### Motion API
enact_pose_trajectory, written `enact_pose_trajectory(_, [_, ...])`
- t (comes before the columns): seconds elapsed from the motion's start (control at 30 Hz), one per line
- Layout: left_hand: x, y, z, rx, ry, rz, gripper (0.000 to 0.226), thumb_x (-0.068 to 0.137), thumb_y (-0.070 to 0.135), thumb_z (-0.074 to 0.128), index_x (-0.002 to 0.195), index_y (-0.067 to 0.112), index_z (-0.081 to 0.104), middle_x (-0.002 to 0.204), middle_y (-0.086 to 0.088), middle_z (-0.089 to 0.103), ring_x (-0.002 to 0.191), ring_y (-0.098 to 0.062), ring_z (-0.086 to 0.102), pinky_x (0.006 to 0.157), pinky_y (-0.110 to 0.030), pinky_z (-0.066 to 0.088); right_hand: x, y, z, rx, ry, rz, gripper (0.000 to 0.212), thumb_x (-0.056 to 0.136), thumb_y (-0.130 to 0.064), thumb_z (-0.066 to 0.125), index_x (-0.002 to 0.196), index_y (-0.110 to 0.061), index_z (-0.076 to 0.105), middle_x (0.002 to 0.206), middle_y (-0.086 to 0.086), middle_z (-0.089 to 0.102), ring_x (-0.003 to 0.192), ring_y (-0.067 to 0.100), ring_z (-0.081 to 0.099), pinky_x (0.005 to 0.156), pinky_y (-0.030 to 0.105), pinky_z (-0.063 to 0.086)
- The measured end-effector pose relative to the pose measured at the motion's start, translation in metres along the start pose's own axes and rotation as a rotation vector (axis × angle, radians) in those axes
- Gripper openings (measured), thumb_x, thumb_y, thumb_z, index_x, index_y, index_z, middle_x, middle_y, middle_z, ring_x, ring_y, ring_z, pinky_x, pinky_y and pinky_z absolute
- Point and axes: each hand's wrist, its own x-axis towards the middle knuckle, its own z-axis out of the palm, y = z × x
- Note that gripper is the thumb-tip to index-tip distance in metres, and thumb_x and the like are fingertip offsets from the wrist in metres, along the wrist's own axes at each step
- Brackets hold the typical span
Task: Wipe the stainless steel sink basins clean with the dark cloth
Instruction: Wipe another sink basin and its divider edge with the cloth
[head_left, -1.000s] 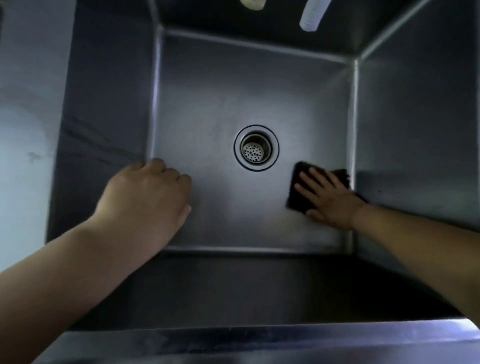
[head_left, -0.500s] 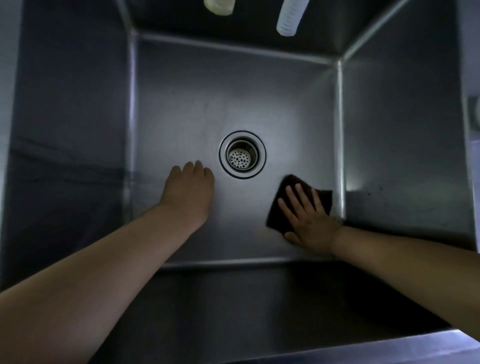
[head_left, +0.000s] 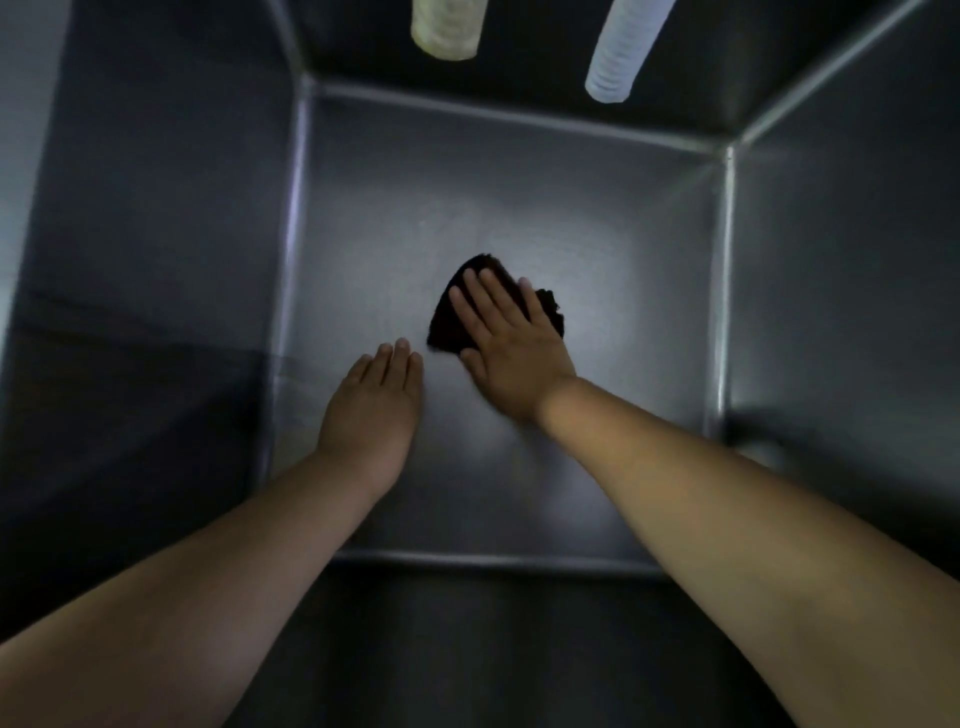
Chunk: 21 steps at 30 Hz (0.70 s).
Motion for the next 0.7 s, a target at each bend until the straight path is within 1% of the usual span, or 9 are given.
enact_pose_trajectory(0.1, [-0.002, 0.000, -0.001, 0.002, 0.005, -0.004, 0.072, 0.095, 0.014, 0.045, 0.149, 0.004, -0.002, 0.157, -0.017, -0.005, 0.146, -0.029, 0.003, 0.119, -0.038, 0.007, 0.006, 0.014, -0.002, 0.047, 0.001, 0.110, 0.065, 0.098, -0.034, 0.030, 0.150, -0.018, -0.007, 0.159, 0.003, -0.009, 0.145, 0.020, -0.014, 0.118, 0.041, -0.007])
enact_pose_trajectory(0.17, [-0.002, 0.000, -0.001, 0.009, 0.010, -0.014, 0.073, 0.095, 0.016, 0.046, 0.149, 0.005, -0.001, 0.158, -0.015, -0.004, 0.146, -0.027, 0.003, 0.119, -0.039, 0.008, 0.002, 0.019, -0.004, 0.105, 0.020, 0.178, 0.067, 0.095, -0.020, 0.036, 0.151, -0.015, -0.001, 0.159, 0.004, -0.003, 0.146, 0.021, -0.009, 0.119, 0.037, 0.000])
enact_pose_trajectory(0.23, [-0.001, 0.001, 0.000, 0.025, 0.021, -0.020, 0.073, 0.094, 0.019, 0.046, 0.149, 0.006, 0.000, 0.158, -0.014, -0.003, 0.146, -0.027, 0.005, 0.119, -0.039, 0.008, -0.008, 0.025, -0.007, 0.175, 0.075, 0.265, 0.065, 0.091, -0.009, 0.040, 0.150, -0.014, 0.013, 0.159, 0.005, 0.009, 0.146, 0.024, 0.004, 0.115, 0.036, 0.013])
enact_pose_trajectory(0.33, [0.001, 0.004, 0.000, 0.028, 0.041, -0.011, 0.072, 0.094, 0.019, 0.045, 0.149, 0.007, 0.001, 0.158, -0.014, -0.005, 0.146, -0.026, 0.002, 0.117, -0.039, 0.004, -0.035, 0.043, -0.010, 0.230, 0.151, 0.312, 0.060, 0.086, -0.003, 0.049, 0.144, -0.013, 0.037, 0.153, 0.008, 0.030, 0.137, 0.031, 0.027, 0.101, 0.039, 0.028])
enact_pose_trajectory(0.43, [0.008, 0.010, -0.002, -0.044, 0.043, 0.062, 0.082, 0.088, 0.025, 0.051, 0.150, 0.012, -0.001, 0.158, -0.010, -0.011, 0.146, -0.023, -0.005, 0.117, -0.040, 0.000, -0.059, 0.061, -0.007, 0.280, 0.154, 0.304, 0.053, 0.088, 0.000, 0.048, 0.139, -0.012, 0.046, 0.148, 0.010, 0.037, 0.129, 0.031, 0.033, 0.102, 0.034, 0.028])
enact_pose_trajectory(0.5, [0.016, 0.014, -0.007, -0.041, 0.031, 0.128, 0.088, 0.086, 0.031, 0.055, 0.150, 0.015, -0.004, 0.158, -0.008, -0.014, 0.145, -0.022, -0.010, 0.118, -0.043, -0.001, -0.063, 0.064, -0.009, 0.447, 0.188, 0.374, 0.044, 0.092, -0.007, 0.044, 0.136, -0.014, 0.049, 0.141, 0.009, 0.040, 0.125, 0.025, 0.034, 0.104, 0.024, 0.026])
enact_pose_trajectory(0.53, [0.020, 0.016, -0.010, -0.023, 0.014, 0.157, 0.093, 0.084, 0.034, 0.057, 0.150, 0.016, -0.006, 0.157, -0.009, -0.017, 0.145, -0.022, -0.013, 0.117, -0.046, -0.002, -0.061, 0.063, -0.012, 0.484, 0.202, 0.382, 0.043, 0.092, -0.008, 0.045, 0.134, -0.014, 0.051, 0.137, 0.010, 0.043, 0.123, 0.024, 0.036, 0.103, 0.024, 0.028])
enact_pose_trajectory(0.63, [0.032, 0.018, -0.017, 0.039, -0.048, 0.195, 0.106, 0.078, 0.045, 0.065, 0.150, 0.021, -0.008, 0.156, -0.010, -0.021, 0.144, -0.024, -0.017, 0.115, -0.054, -0.001, -0.044, 0.044, -0.018, 0.442, 0.237, 0.167, 0.042, 0.080, -0.001, 0.056, 0.122, -0.005, 0.059, 0.122, 0.017, 0.057, 0.111, 0.035, 0.050, 0.096, 0.041, 0.042])
enact_pose_trajectory(0.7, [0.038, 0.018, -0.018, 0.052, -0.059, 0.184, 0.108, 0.073, 0.049, 0.069, 0.150, 0.023, -0.003, 0.156, -0.009, -0.019, 0.144, -0.024, -0.015, 0.115, -0.055, 0.002, -0.027, 0.031, -0.017, 0.293, 0.138, -0.002, 0.036, 0.082, -0.005, 0.056, 0.117, -0.008, 0.062, 0.118, 0.012, 0.061, 0.110, 0.033, 0.053, 0.093, 0.039, 0.037])
